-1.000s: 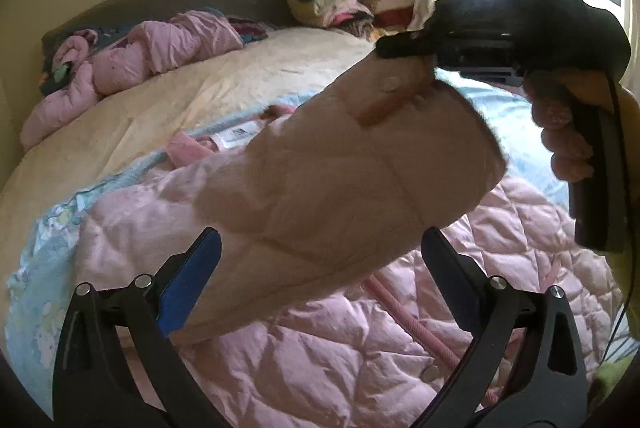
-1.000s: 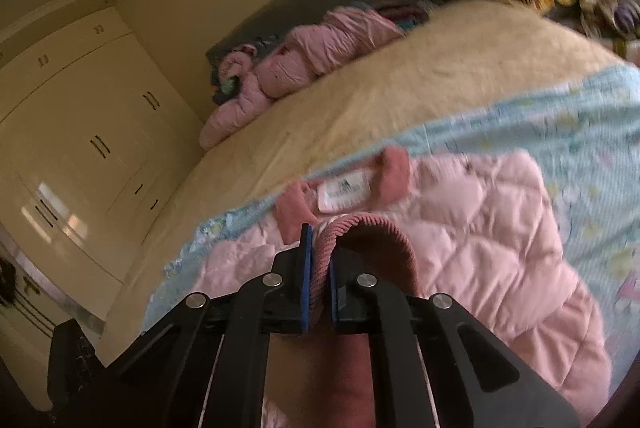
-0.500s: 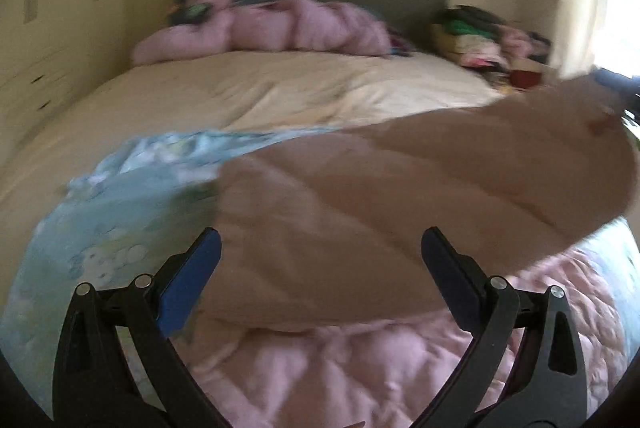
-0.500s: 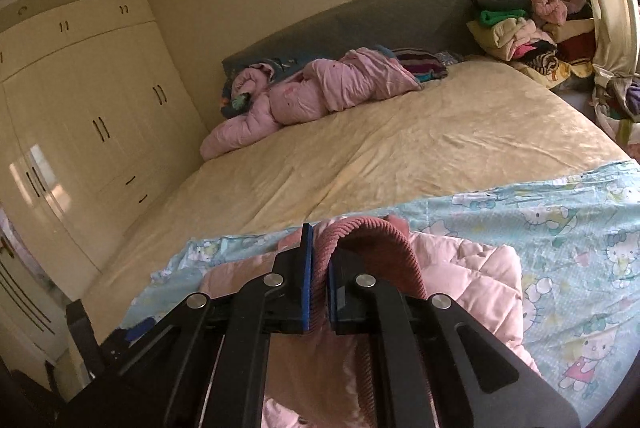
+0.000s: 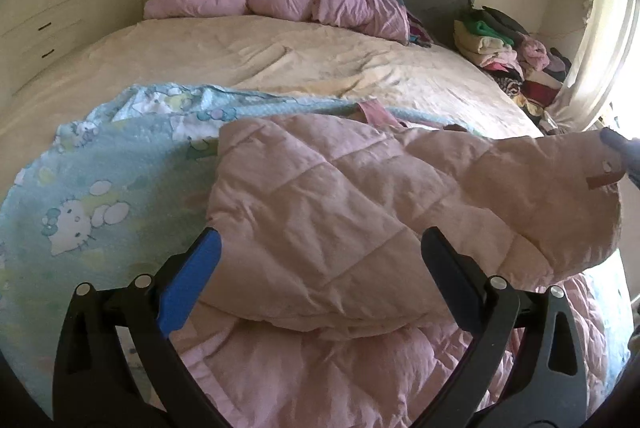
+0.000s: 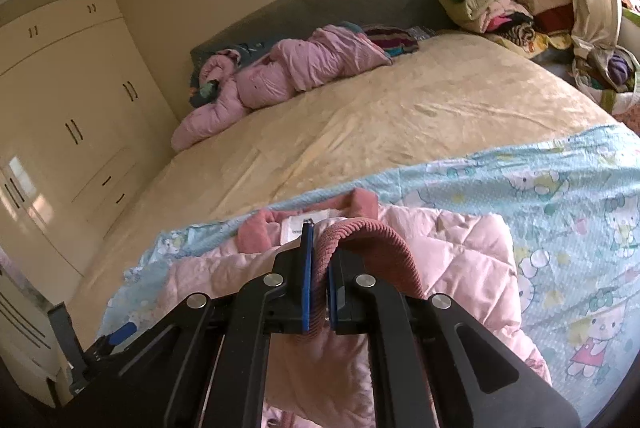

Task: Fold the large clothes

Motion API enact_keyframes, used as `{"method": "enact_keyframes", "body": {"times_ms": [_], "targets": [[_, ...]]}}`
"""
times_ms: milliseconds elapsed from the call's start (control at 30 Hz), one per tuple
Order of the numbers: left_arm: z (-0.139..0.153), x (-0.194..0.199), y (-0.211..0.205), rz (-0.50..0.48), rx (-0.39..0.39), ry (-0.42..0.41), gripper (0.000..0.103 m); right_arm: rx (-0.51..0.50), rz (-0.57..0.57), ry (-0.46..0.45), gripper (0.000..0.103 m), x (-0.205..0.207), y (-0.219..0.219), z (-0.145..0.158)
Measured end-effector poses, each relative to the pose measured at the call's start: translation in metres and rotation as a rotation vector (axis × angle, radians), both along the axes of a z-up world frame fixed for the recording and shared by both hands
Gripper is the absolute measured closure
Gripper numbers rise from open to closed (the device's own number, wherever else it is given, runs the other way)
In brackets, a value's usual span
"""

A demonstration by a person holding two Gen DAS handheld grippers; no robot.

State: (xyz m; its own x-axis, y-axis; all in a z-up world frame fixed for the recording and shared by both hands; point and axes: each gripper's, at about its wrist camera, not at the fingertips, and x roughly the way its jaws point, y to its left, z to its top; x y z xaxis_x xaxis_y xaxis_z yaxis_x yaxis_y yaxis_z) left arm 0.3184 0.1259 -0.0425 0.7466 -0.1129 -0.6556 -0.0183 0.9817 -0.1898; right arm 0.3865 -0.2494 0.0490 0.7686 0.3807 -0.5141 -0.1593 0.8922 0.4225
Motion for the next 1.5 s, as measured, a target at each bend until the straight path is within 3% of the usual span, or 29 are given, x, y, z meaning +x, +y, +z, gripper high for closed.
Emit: {"method": "enact_keyframes", "body": {"times_ms": [367, 433, 500, 567, 633, 833, 900, 1100, 1200, 1267, 1500], "targets": [[-0.013, 0.005, -0.011, -0.054, -0.071, 0.035, 0.01, 0.036, -0.021, 0.092, 0.094, 0.005, -0.009, -0.033], [-0.016, 0.007, -0.015, -0.059, -0.047, 0.049, 0.01, 0.041, -0.026, 0.105, 0.091, 0.004, -0.011, -0.035], [-0.021, 0.009, -0.017, -0.053, -0.018, 0.071, 0.01, 0.046, -0.03, 0.118, 0.072, 0.003, -0.013, -0.038], [-0.025, 0.011, -0.017, -0.051, -0.006, 0.092, 0.01, 0.048, -0.042, 0.131, 0.061, -0.002, -0.017, -0.039], [-0.03, 0.013, -0.017, -0.044, 0.002, 0.112, 0.01, 0.039, -0.051, 0.137, 0.06, -0.008, -0.02, -0.039], [-0.041, 0.015, -0.015, -0.044, 0.006, 0.135, 0.009, -0.081, -0.099, 0.043, 0.053, -0.037, -0.019, -0.022], [-0.043, 0.015, -0.015, -0.047, 0.01, 0.14, 0.009, -0.12, -0.076, 0.015, 0.042, -0.044, -0.007, -0.018], [-0.045, 0.014, -0.013, -0.046, 0.0, 0.151, 0.008, -0.225, 0.047, -0.016, 0.029, -0.051, 0.043, -0.02], [-0.047, 0.014, -0.012, -0.046, -0.003, 0.156, 0.008, -0.241, 0.112, 0.004, 0.021, -0.047, 0.067, -0.029], [-0.046, 0.014, -0.013, -0.046, -0.002, 0.156, 0.008, -0.229, 0.155, 0.043, 0.02, -0.04, 0.081, -0.038], [-0.047, 0.013, -0.013, -0.046, -0.004, 0.156, 0.008, -0.383, 0.11, 0.174, 0.018, -0.012, 0.108, -0.075]]}}
